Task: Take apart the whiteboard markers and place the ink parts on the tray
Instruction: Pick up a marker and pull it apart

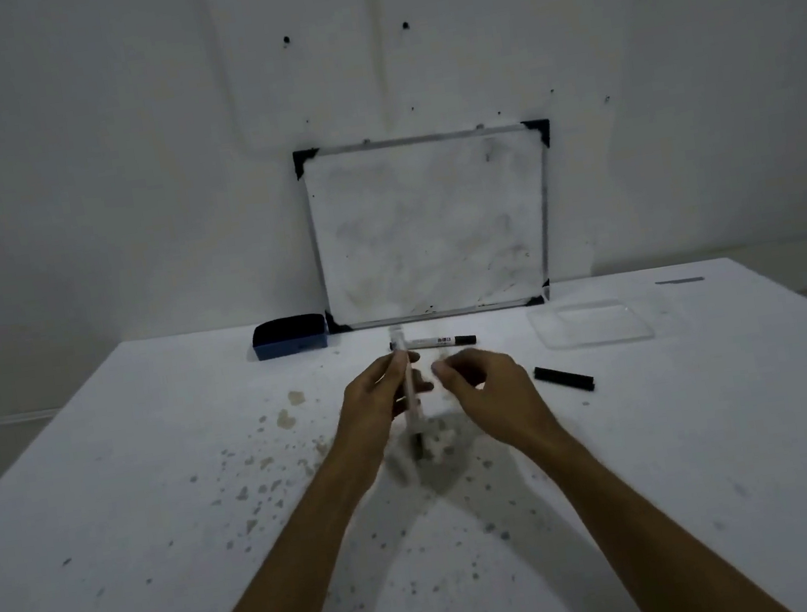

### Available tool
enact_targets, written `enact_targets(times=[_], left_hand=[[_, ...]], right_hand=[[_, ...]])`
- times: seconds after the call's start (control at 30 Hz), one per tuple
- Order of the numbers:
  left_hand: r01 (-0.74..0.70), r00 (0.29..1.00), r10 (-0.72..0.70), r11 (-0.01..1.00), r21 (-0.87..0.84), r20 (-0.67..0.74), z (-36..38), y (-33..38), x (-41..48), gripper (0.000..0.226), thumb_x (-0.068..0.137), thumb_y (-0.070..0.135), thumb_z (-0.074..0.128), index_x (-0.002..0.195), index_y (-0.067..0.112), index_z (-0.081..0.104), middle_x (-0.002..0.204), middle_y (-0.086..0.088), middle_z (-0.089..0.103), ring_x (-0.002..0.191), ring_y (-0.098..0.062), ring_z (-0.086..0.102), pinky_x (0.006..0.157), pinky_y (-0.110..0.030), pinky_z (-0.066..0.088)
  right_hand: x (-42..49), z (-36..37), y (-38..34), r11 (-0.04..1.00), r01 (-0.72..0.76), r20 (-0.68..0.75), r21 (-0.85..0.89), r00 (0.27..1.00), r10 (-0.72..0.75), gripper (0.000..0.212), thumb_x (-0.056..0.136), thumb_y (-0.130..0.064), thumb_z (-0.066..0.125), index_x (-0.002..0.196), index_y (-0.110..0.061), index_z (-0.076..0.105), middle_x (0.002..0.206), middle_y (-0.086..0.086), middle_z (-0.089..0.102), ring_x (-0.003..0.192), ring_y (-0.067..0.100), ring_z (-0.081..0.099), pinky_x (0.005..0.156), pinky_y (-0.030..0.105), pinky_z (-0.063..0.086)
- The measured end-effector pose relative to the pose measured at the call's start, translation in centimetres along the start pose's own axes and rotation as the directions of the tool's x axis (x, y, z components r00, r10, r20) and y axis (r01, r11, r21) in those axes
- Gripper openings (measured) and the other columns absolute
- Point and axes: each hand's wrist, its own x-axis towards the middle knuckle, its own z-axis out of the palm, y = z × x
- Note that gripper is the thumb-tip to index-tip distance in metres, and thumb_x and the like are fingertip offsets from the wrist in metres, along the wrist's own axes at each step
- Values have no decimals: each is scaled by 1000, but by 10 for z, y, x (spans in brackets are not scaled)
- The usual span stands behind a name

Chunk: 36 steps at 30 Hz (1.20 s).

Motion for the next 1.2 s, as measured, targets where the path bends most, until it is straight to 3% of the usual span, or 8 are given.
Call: enact_targets(times=[0.23, 0.33, 0.47, 0.6, 0.83, 0.93, 1.03, 1.2], left_hand=[[25, 987, -50, 987, 160, 154, -9, -18, -8, 38, 107, 41, 50, 113, 12, 74, 66, 2, 56, 65, -25, 58, 54, -26, 50], [-23, 959, -62, 955, 295, 277, -7, -17, -13, 31, 106, 44, 53, 114, 24, 76, 66, 4, 53, 59, -22, 50, 50, -25, 44], [-296, 945, 109, 682, 668, 308, -16, -25, -12, 34, 105, 48, 51, 125, 33, 74, 70, 19, 67, 60, 1, 58, 59, -14, 47], [-503, 845, 346, 258, 825, 407, -31, -36, -3, 43, 105, 57, 41, 130, 37, 69, 89, 9, 73, 74, -7, 66, 64, -31, 57], [-657, 634, 557, 23, 754, 536, -23, -41, 2, 42, 105, 48, 49, 126, 23, 75, 83, 1, 72, 57, -11, 62, 50, -24, 50], [-611, 781, 414, 351, 710, 468, -15, -31, 0, 40, 103, 47, 52, 126, 24, 75, 89, 7, 78, 59, 3, 59, 60, -9, 44], [-207, 901, -52, 823, 529, 432, -19, -13, 2, 31, 100, 46, 55, 105, 30, 81, 68, 18, 69, 51, 4, 55, 57, -11, 43], [-160, 914, -79, 832, 532, 397, -23, -18, -8, 29, 100, 49, 56, 114, 37, 79, 68, 15, 73, 53, 3, 57, 54, -12, 48]], right_hand=[[3, 15, 36, 970, -2, -44, 242, 999, 13, 33, 103, -42, 52, 114, -16, 70, 85, -2, 71, 63, 2, 64, 60, 16, 49], [7, 21, 43, 966, -28, -42, 255, 998, 40, 45, 104, -48, 45, 91, -13, 71, 74, 1, 70, 57, 13, 58, 57, 21, 48], [8, 22, 48, 998, 20, -47, 53, 999, -18, 48, 105, -44, 45, 67, -18, 57, 58, -5, 57, 51, 6, 47, 57, 22, 41], [5, 23, 50, 991, 65, -60, -120, 996, -72, 63, 105, -51, 35, 62, -9, 53, 53, 2, 54, 49, 11, 46, 55, 34, 44], [11, 26, 38, 986, -136, -145, -98, 982, 121, 70, 105, -52, 37, 45, -17, 40, 44, -2, 45, 44, 14, 43, 50, 28, 35], [11, 29, 45, 999, -30, -158, -21, 987, 27, 64, 109, -31, 41, 45, -21, 40, 41, -6, 41, 37, 8, 37, 44, 26, 32], [6, 27, 47, 948, 303, -198, -100, 927, -317, 56, 105, -22, 41, 50, -25, 42, 40, -16, 37, 29, 4, 30, 35, 14, 25], [5, 25, 43, 959, 255, -140, -122, 952, -271, 63, 107, -34, 44, 46, -21, 48, 40, -13, 41, 31, 4, 33, 40, 12, 28]])
